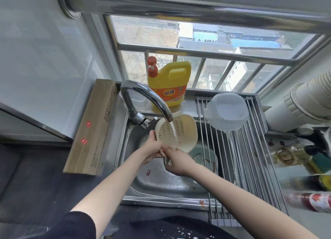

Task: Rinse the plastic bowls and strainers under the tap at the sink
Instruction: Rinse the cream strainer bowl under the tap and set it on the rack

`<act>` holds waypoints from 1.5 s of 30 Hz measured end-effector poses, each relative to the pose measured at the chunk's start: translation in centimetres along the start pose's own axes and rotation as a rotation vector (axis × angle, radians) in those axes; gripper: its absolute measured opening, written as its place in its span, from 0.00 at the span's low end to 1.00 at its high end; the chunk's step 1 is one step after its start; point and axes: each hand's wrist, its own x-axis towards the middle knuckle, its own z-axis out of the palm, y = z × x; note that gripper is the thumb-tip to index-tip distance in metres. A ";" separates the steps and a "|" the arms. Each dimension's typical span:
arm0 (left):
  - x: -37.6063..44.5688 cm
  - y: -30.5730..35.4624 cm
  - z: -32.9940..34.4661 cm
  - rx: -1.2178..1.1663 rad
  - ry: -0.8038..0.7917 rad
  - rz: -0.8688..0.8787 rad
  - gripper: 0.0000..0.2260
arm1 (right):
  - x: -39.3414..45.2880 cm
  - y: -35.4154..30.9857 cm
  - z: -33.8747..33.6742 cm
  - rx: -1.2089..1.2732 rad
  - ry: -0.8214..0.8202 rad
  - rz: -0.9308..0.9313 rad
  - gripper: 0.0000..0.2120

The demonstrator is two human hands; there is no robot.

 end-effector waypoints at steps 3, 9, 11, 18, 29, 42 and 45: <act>0.0 -0.3 -0.5 -0.059 0.006 -0.029 0.22 | -0.2 1.3 -1.1 -0.255 0.125 0.035 0.28; 0.6 -0.4 -0.6 -0.044 0.004 -0.052 0.25 | -0.2 0.2 -0.2 -0.596 0.092 0.376 0.35; 0.6 -0.6 -0.2 -0.034 -0.014 -0.069 0.25 | 0.1 -0.8 0.4 -0.507 0.048 0.366 0.32; 0.8 -1.1 -0.5 -0.114 0.028 -0.142 0.28 | -0.5 0.6 -0.5 -0.321 0.176 0.045 0.23; 0.6 -0.6 0.0 0.094 0.159 -0.137 0.24 | -0.2 1.0 -0.7 -0.430 0.071 0.327 0.46; -1.2 2.8 -1.9 0.486 0.038 -0.303 0.14 | 0.8 2.9 -5.1 -0.984 -0.173 -0.158 0.38; 0.2 2.3 -2.8 0.510 0.090 -0.240 0.21 | 0.9 1.7 -3.2 -0.959 -0.132 -0.141 0.25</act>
